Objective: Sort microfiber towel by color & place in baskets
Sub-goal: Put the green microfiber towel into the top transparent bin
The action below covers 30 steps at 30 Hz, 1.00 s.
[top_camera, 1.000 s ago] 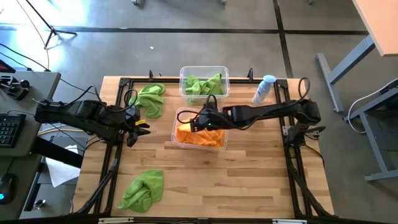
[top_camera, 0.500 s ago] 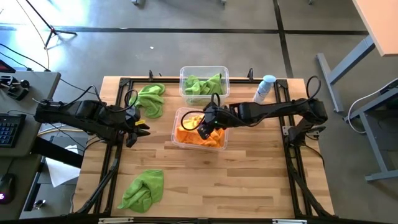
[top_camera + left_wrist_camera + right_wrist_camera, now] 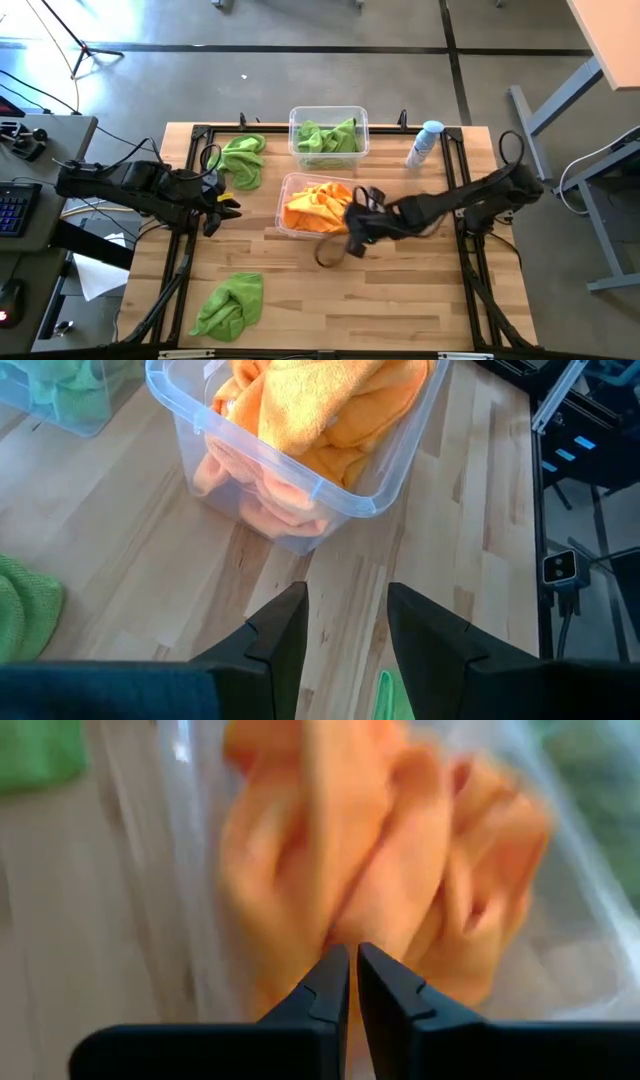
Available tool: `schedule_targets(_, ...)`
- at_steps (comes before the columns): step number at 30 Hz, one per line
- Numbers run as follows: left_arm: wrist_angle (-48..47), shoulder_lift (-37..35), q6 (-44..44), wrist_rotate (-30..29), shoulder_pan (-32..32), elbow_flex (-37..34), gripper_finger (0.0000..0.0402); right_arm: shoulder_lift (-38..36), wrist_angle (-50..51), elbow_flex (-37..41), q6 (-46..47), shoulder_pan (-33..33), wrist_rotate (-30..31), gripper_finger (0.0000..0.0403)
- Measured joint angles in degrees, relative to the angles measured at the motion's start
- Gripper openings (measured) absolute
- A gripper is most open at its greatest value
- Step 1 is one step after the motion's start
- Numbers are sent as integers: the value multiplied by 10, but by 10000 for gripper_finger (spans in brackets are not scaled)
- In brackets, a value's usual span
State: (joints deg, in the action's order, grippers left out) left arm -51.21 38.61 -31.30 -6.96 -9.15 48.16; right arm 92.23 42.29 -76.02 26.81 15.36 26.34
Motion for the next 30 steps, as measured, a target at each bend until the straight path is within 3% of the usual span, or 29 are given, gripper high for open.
schedule_targets(8, 4, 0, 0, 0, 0, 0, 129, -181, -304, 271, -3, 42, -4, 5)
schedule_targets(13, 11, 1, 0, -1, 0, 0, 129, -301, -465, 407, -76, 47, -4, 2)
schedule_targets(20, 12, 2, 0, -8, 0, 0, 129, -422, -575, 560, -164, 21, -75, 1)
schedule_targets(30, 14, 5, -1, -28, 0, 0, 129, -520, -668, 693, -217, -51, -161, 0)
